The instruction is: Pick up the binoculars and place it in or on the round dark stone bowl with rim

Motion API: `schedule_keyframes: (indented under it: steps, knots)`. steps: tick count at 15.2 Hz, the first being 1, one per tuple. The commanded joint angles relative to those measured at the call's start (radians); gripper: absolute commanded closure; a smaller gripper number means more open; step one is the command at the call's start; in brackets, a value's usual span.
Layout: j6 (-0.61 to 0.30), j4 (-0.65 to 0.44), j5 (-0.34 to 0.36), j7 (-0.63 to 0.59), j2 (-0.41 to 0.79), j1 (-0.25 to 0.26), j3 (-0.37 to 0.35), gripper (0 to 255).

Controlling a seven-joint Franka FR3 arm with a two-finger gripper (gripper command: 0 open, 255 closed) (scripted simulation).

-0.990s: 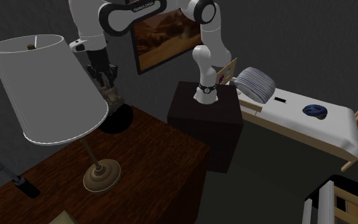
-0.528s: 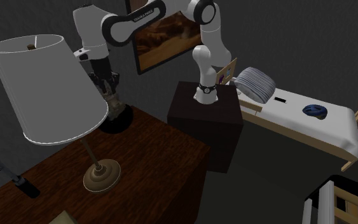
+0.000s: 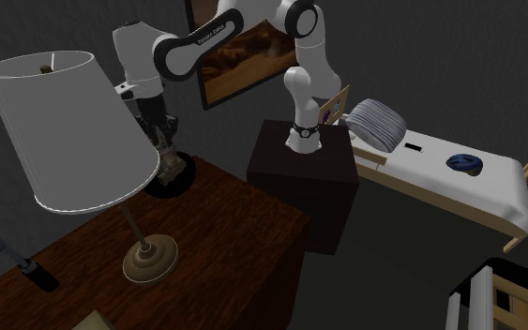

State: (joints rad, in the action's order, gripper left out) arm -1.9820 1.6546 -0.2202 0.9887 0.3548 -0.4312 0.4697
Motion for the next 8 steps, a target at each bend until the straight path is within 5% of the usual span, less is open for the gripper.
schedule_keyframes:
  steps: [1,6,7,8]
  knots:
    - [-0.003,0.006,0.000,0.000,0.004,0.001,-0.001,255]
    - [-0.003,0.005,0.000,0.000,0.004,0.001,-0.001,255]
    - [-0.006,0.006,-0.001,0.001,0.005,0.000,-0.001,0]
    - [-0.003,0.002,-0.002,0.003,0.007,-0.002,0.000,0]
